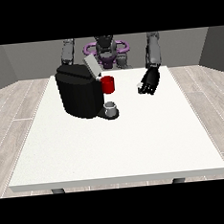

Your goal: Insert the coffee pod into the coffee machine and close the lid

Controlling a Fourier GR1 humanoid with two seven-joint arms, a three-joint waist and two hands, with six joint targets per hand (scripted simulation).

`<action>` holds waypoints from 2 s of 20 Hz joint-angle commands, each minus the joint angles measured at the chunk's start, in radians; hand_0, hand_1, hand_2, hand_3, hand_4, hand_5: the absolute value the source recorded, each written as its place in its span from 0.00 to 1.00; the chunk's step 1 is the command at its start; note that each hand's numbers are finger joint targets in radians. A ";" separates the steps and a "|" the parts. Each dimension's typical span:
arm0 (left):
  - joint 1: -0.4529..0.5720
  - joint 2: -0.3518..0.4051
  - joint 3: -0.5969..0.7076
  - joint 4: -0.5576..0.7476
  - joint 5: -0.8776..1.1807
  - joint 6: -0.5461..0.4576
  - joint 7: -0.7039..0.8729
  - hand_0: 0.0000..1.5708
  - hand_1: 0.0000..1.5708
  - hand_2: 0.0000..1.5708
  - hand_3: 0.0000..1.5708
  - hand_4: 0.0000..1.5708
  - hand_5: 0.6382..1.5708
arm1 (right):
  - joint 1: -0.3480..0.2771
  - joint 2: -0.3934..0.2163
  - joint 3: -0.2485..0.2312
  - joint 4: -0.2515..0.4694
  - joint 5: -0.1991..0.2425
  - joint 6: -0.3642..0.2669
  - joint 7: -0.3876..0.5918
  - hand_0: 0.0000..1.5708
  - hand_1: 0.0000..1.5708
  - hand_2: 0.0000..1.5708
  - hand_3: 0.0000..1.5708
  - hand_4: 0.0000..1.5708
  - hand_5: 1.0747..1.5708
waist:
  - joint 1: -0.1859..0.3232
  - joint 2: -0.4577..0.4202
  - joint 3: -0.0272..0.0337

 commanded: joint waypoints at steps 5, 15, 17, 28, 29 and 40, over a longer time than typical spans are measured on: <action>-0.048 -0.094 0.035 -0.025 0.060 -0.097 0.019 0.92 0.92 0.91 0.86 0.34 1.00 | 0.025 -0.012 -0.009 0.091 0.036 -0.023 0.006 0.00 0.00 0.00 0.00 0.00 1.00 | 0.024 -0.098 -0.0005; -0.185 -0.081 0.040 -0.091 0.085 -0.344 0.079 0.85 0.85 0.86 0.84 0.38 1.00 | 0.008 -0.006 -0.019 0.154 0.042 -0.029 0.021 0.00 0.00 0.00 0.00 0.00 1.00 | 0.041 -0.195 -0.0005; -0.220 -0.066 0.070 -0.082 0.084 -0.317 0.078 0.85 0.85 0.86 0.84 0.38 1.00 | -0.024 -0.037 -0.030 0.127 0.017 0.023 0.009 0.00 0.00 0.00 0.00 0.00 1.00 | 0.003 -0.153 -0.0006; -0.403 -0.044 0.195 -0.063 0.148 -0.387 0.184 0.79 0.79 0.81 0.81 0.32 1.00 | -0.045 0.024 0.008 0.078 0.025 -0.009 -0.013 0.00 0.00 0.00 0.00 0.00 1.00 | -0.079 -0.122 -0.0007; -0.426 -0.030 0.200 -0.055 0.148 -0.404 0.196 0.76 0.76 0.79 0.80 0.31 1.00 | -0.065 -0.005 -0.004 0.067 0.013 0.020 -0.004 0.00 0.00 0.00 0.00 0.00 1.00 | -0.090 -0.113 -0.0006; -0.544 0.035 0.238 -0.005 0.130 -0.377 0.206 0.78 0.78 0.82 0.78 0.30 1.00 | -0.126 -0.021 0.009 0.000 0.029 -0.015 0.017 0.00 0.00 0.00 0.00 0.00 1.00 | -0.163 0.006 -0.0005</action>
